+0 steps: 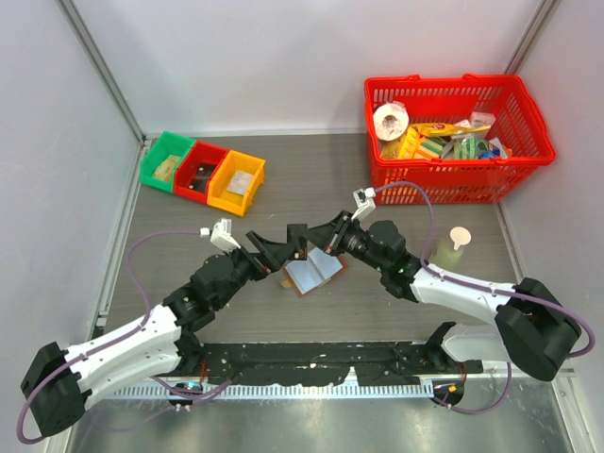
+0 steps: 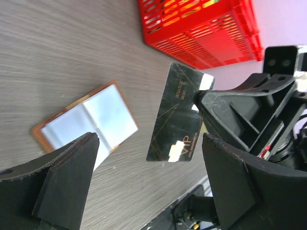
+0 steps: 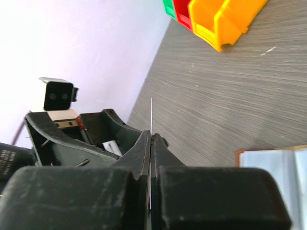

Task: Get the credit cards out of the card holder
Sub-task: Pick up the credit card from the card holder.

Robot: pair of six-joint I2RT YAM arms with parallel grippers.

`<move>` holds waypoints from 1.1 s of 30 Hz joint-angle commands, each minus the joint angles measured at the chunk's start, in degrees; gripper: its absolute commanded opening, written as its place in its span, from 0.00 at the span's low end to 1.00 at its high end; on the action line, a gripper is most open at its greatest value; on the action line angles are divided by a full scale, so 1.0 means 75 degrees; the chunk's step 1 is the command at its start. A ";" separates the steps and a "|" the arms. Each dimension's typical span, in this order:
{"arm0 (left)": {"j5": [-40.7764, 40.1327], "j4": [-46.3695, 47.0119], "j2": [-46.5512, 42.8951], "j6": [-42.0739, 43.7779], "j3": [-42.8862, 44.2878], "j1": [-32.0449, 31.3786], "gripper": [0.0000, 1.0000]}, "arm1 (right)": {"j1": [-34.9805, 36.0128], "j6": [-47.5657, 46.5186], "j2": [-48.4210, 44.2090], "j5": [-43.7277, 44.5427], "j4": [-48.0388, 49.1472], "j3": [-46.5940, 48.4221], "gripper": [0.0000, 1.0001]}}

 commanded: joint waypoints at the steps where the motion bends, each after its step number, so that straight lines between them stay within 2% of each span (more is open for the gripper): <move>1: 0.0294 0.1748 0.0359 -0.0229 0.0036 -0.0027 0.91 | 0.0219 0.0699 -0.0361 0.0836 0.1578 -0.0225 0.01; 3: 0.0364 0.2005 0.0523 -0.0335 0.0013 -0.0027 0.89 | 0.0266 0.0781 -0.0408 0.0883 0.1777 -0.0307 0.01; 7: 0.0482 0.2954 0.0770 -0.0464 -0.0151 -0.0039 0.77 | 0.0360 0.0922 -0.0466 0.0965 0.2035 -0.0483 0.01; 13: 0.0658 0.3470 0.1004 -0.0183 -0.0081 -0.0039 0.37 | 0.0372 0.0958 -0.0689 0.1291 0.2211 -0.0717 0.01; 16: 0.0600 0.3729 0.0911 0.0016 -0.0140 -0.0039 0.13 | 0.0360 0.0829 -0.0818 0.1224 0.2036 -0.0682 0.01; 18: 0.0622 0.3555 0.0794 0.0249 -0.0058 -0.0039 0.00 | 0.0360 0.0724 -0.0993 0.1177 0.1919 -0.0694 0.07; 22: 0.0949 0.2666 0.0478 0.1091 0.0316 -0.0027 0.00 | 0.0314 -0.0047 -0.1659 0.0685 0.0703 -0.0484 0.34; 24: 0.1230 0.2022 0.0314 0.1607 0.0562 -0.0004 0.00 | 0.0244 -0.0551 -0.2163 0.0579 -0.0270 -0.0285 0.53; 26: 0.1617 0.1296 0.0196 0.2158 0.0855 0.0101 0.00 | 0.0138 -0.1264 -0.2690 0.0474 -0.1347 0.0043 0.62; 28: 0.2143 0.0686 0.0126 0.2756 0.1194 0.0230 0.00 | 0.0056 -0.2188 -0.3008 0.0299 -0.2625 0.0570 0.70; 30: 0.2823 -0.0076 0.0102 0.3412 0.1592 0.0336 0.00 | -0.0061 -0.3207 -0.3126 -0.0169 -0.4238 0.1226 0.70; 31: 0.3139 -0.0543 0.0149 0.3798 0.1838 0.0359 0.00 | -0.0143 -0.3934 -0.3104 -0.0798 -0.4547 0.1669 0.71; 33: 0.3655 -0.1353 0.0300 0.4524 0.2447 0.0371 0.00 | -0.0214 -0.4606 -0.2941 -0.1724 -0.5788 0.2395 0.71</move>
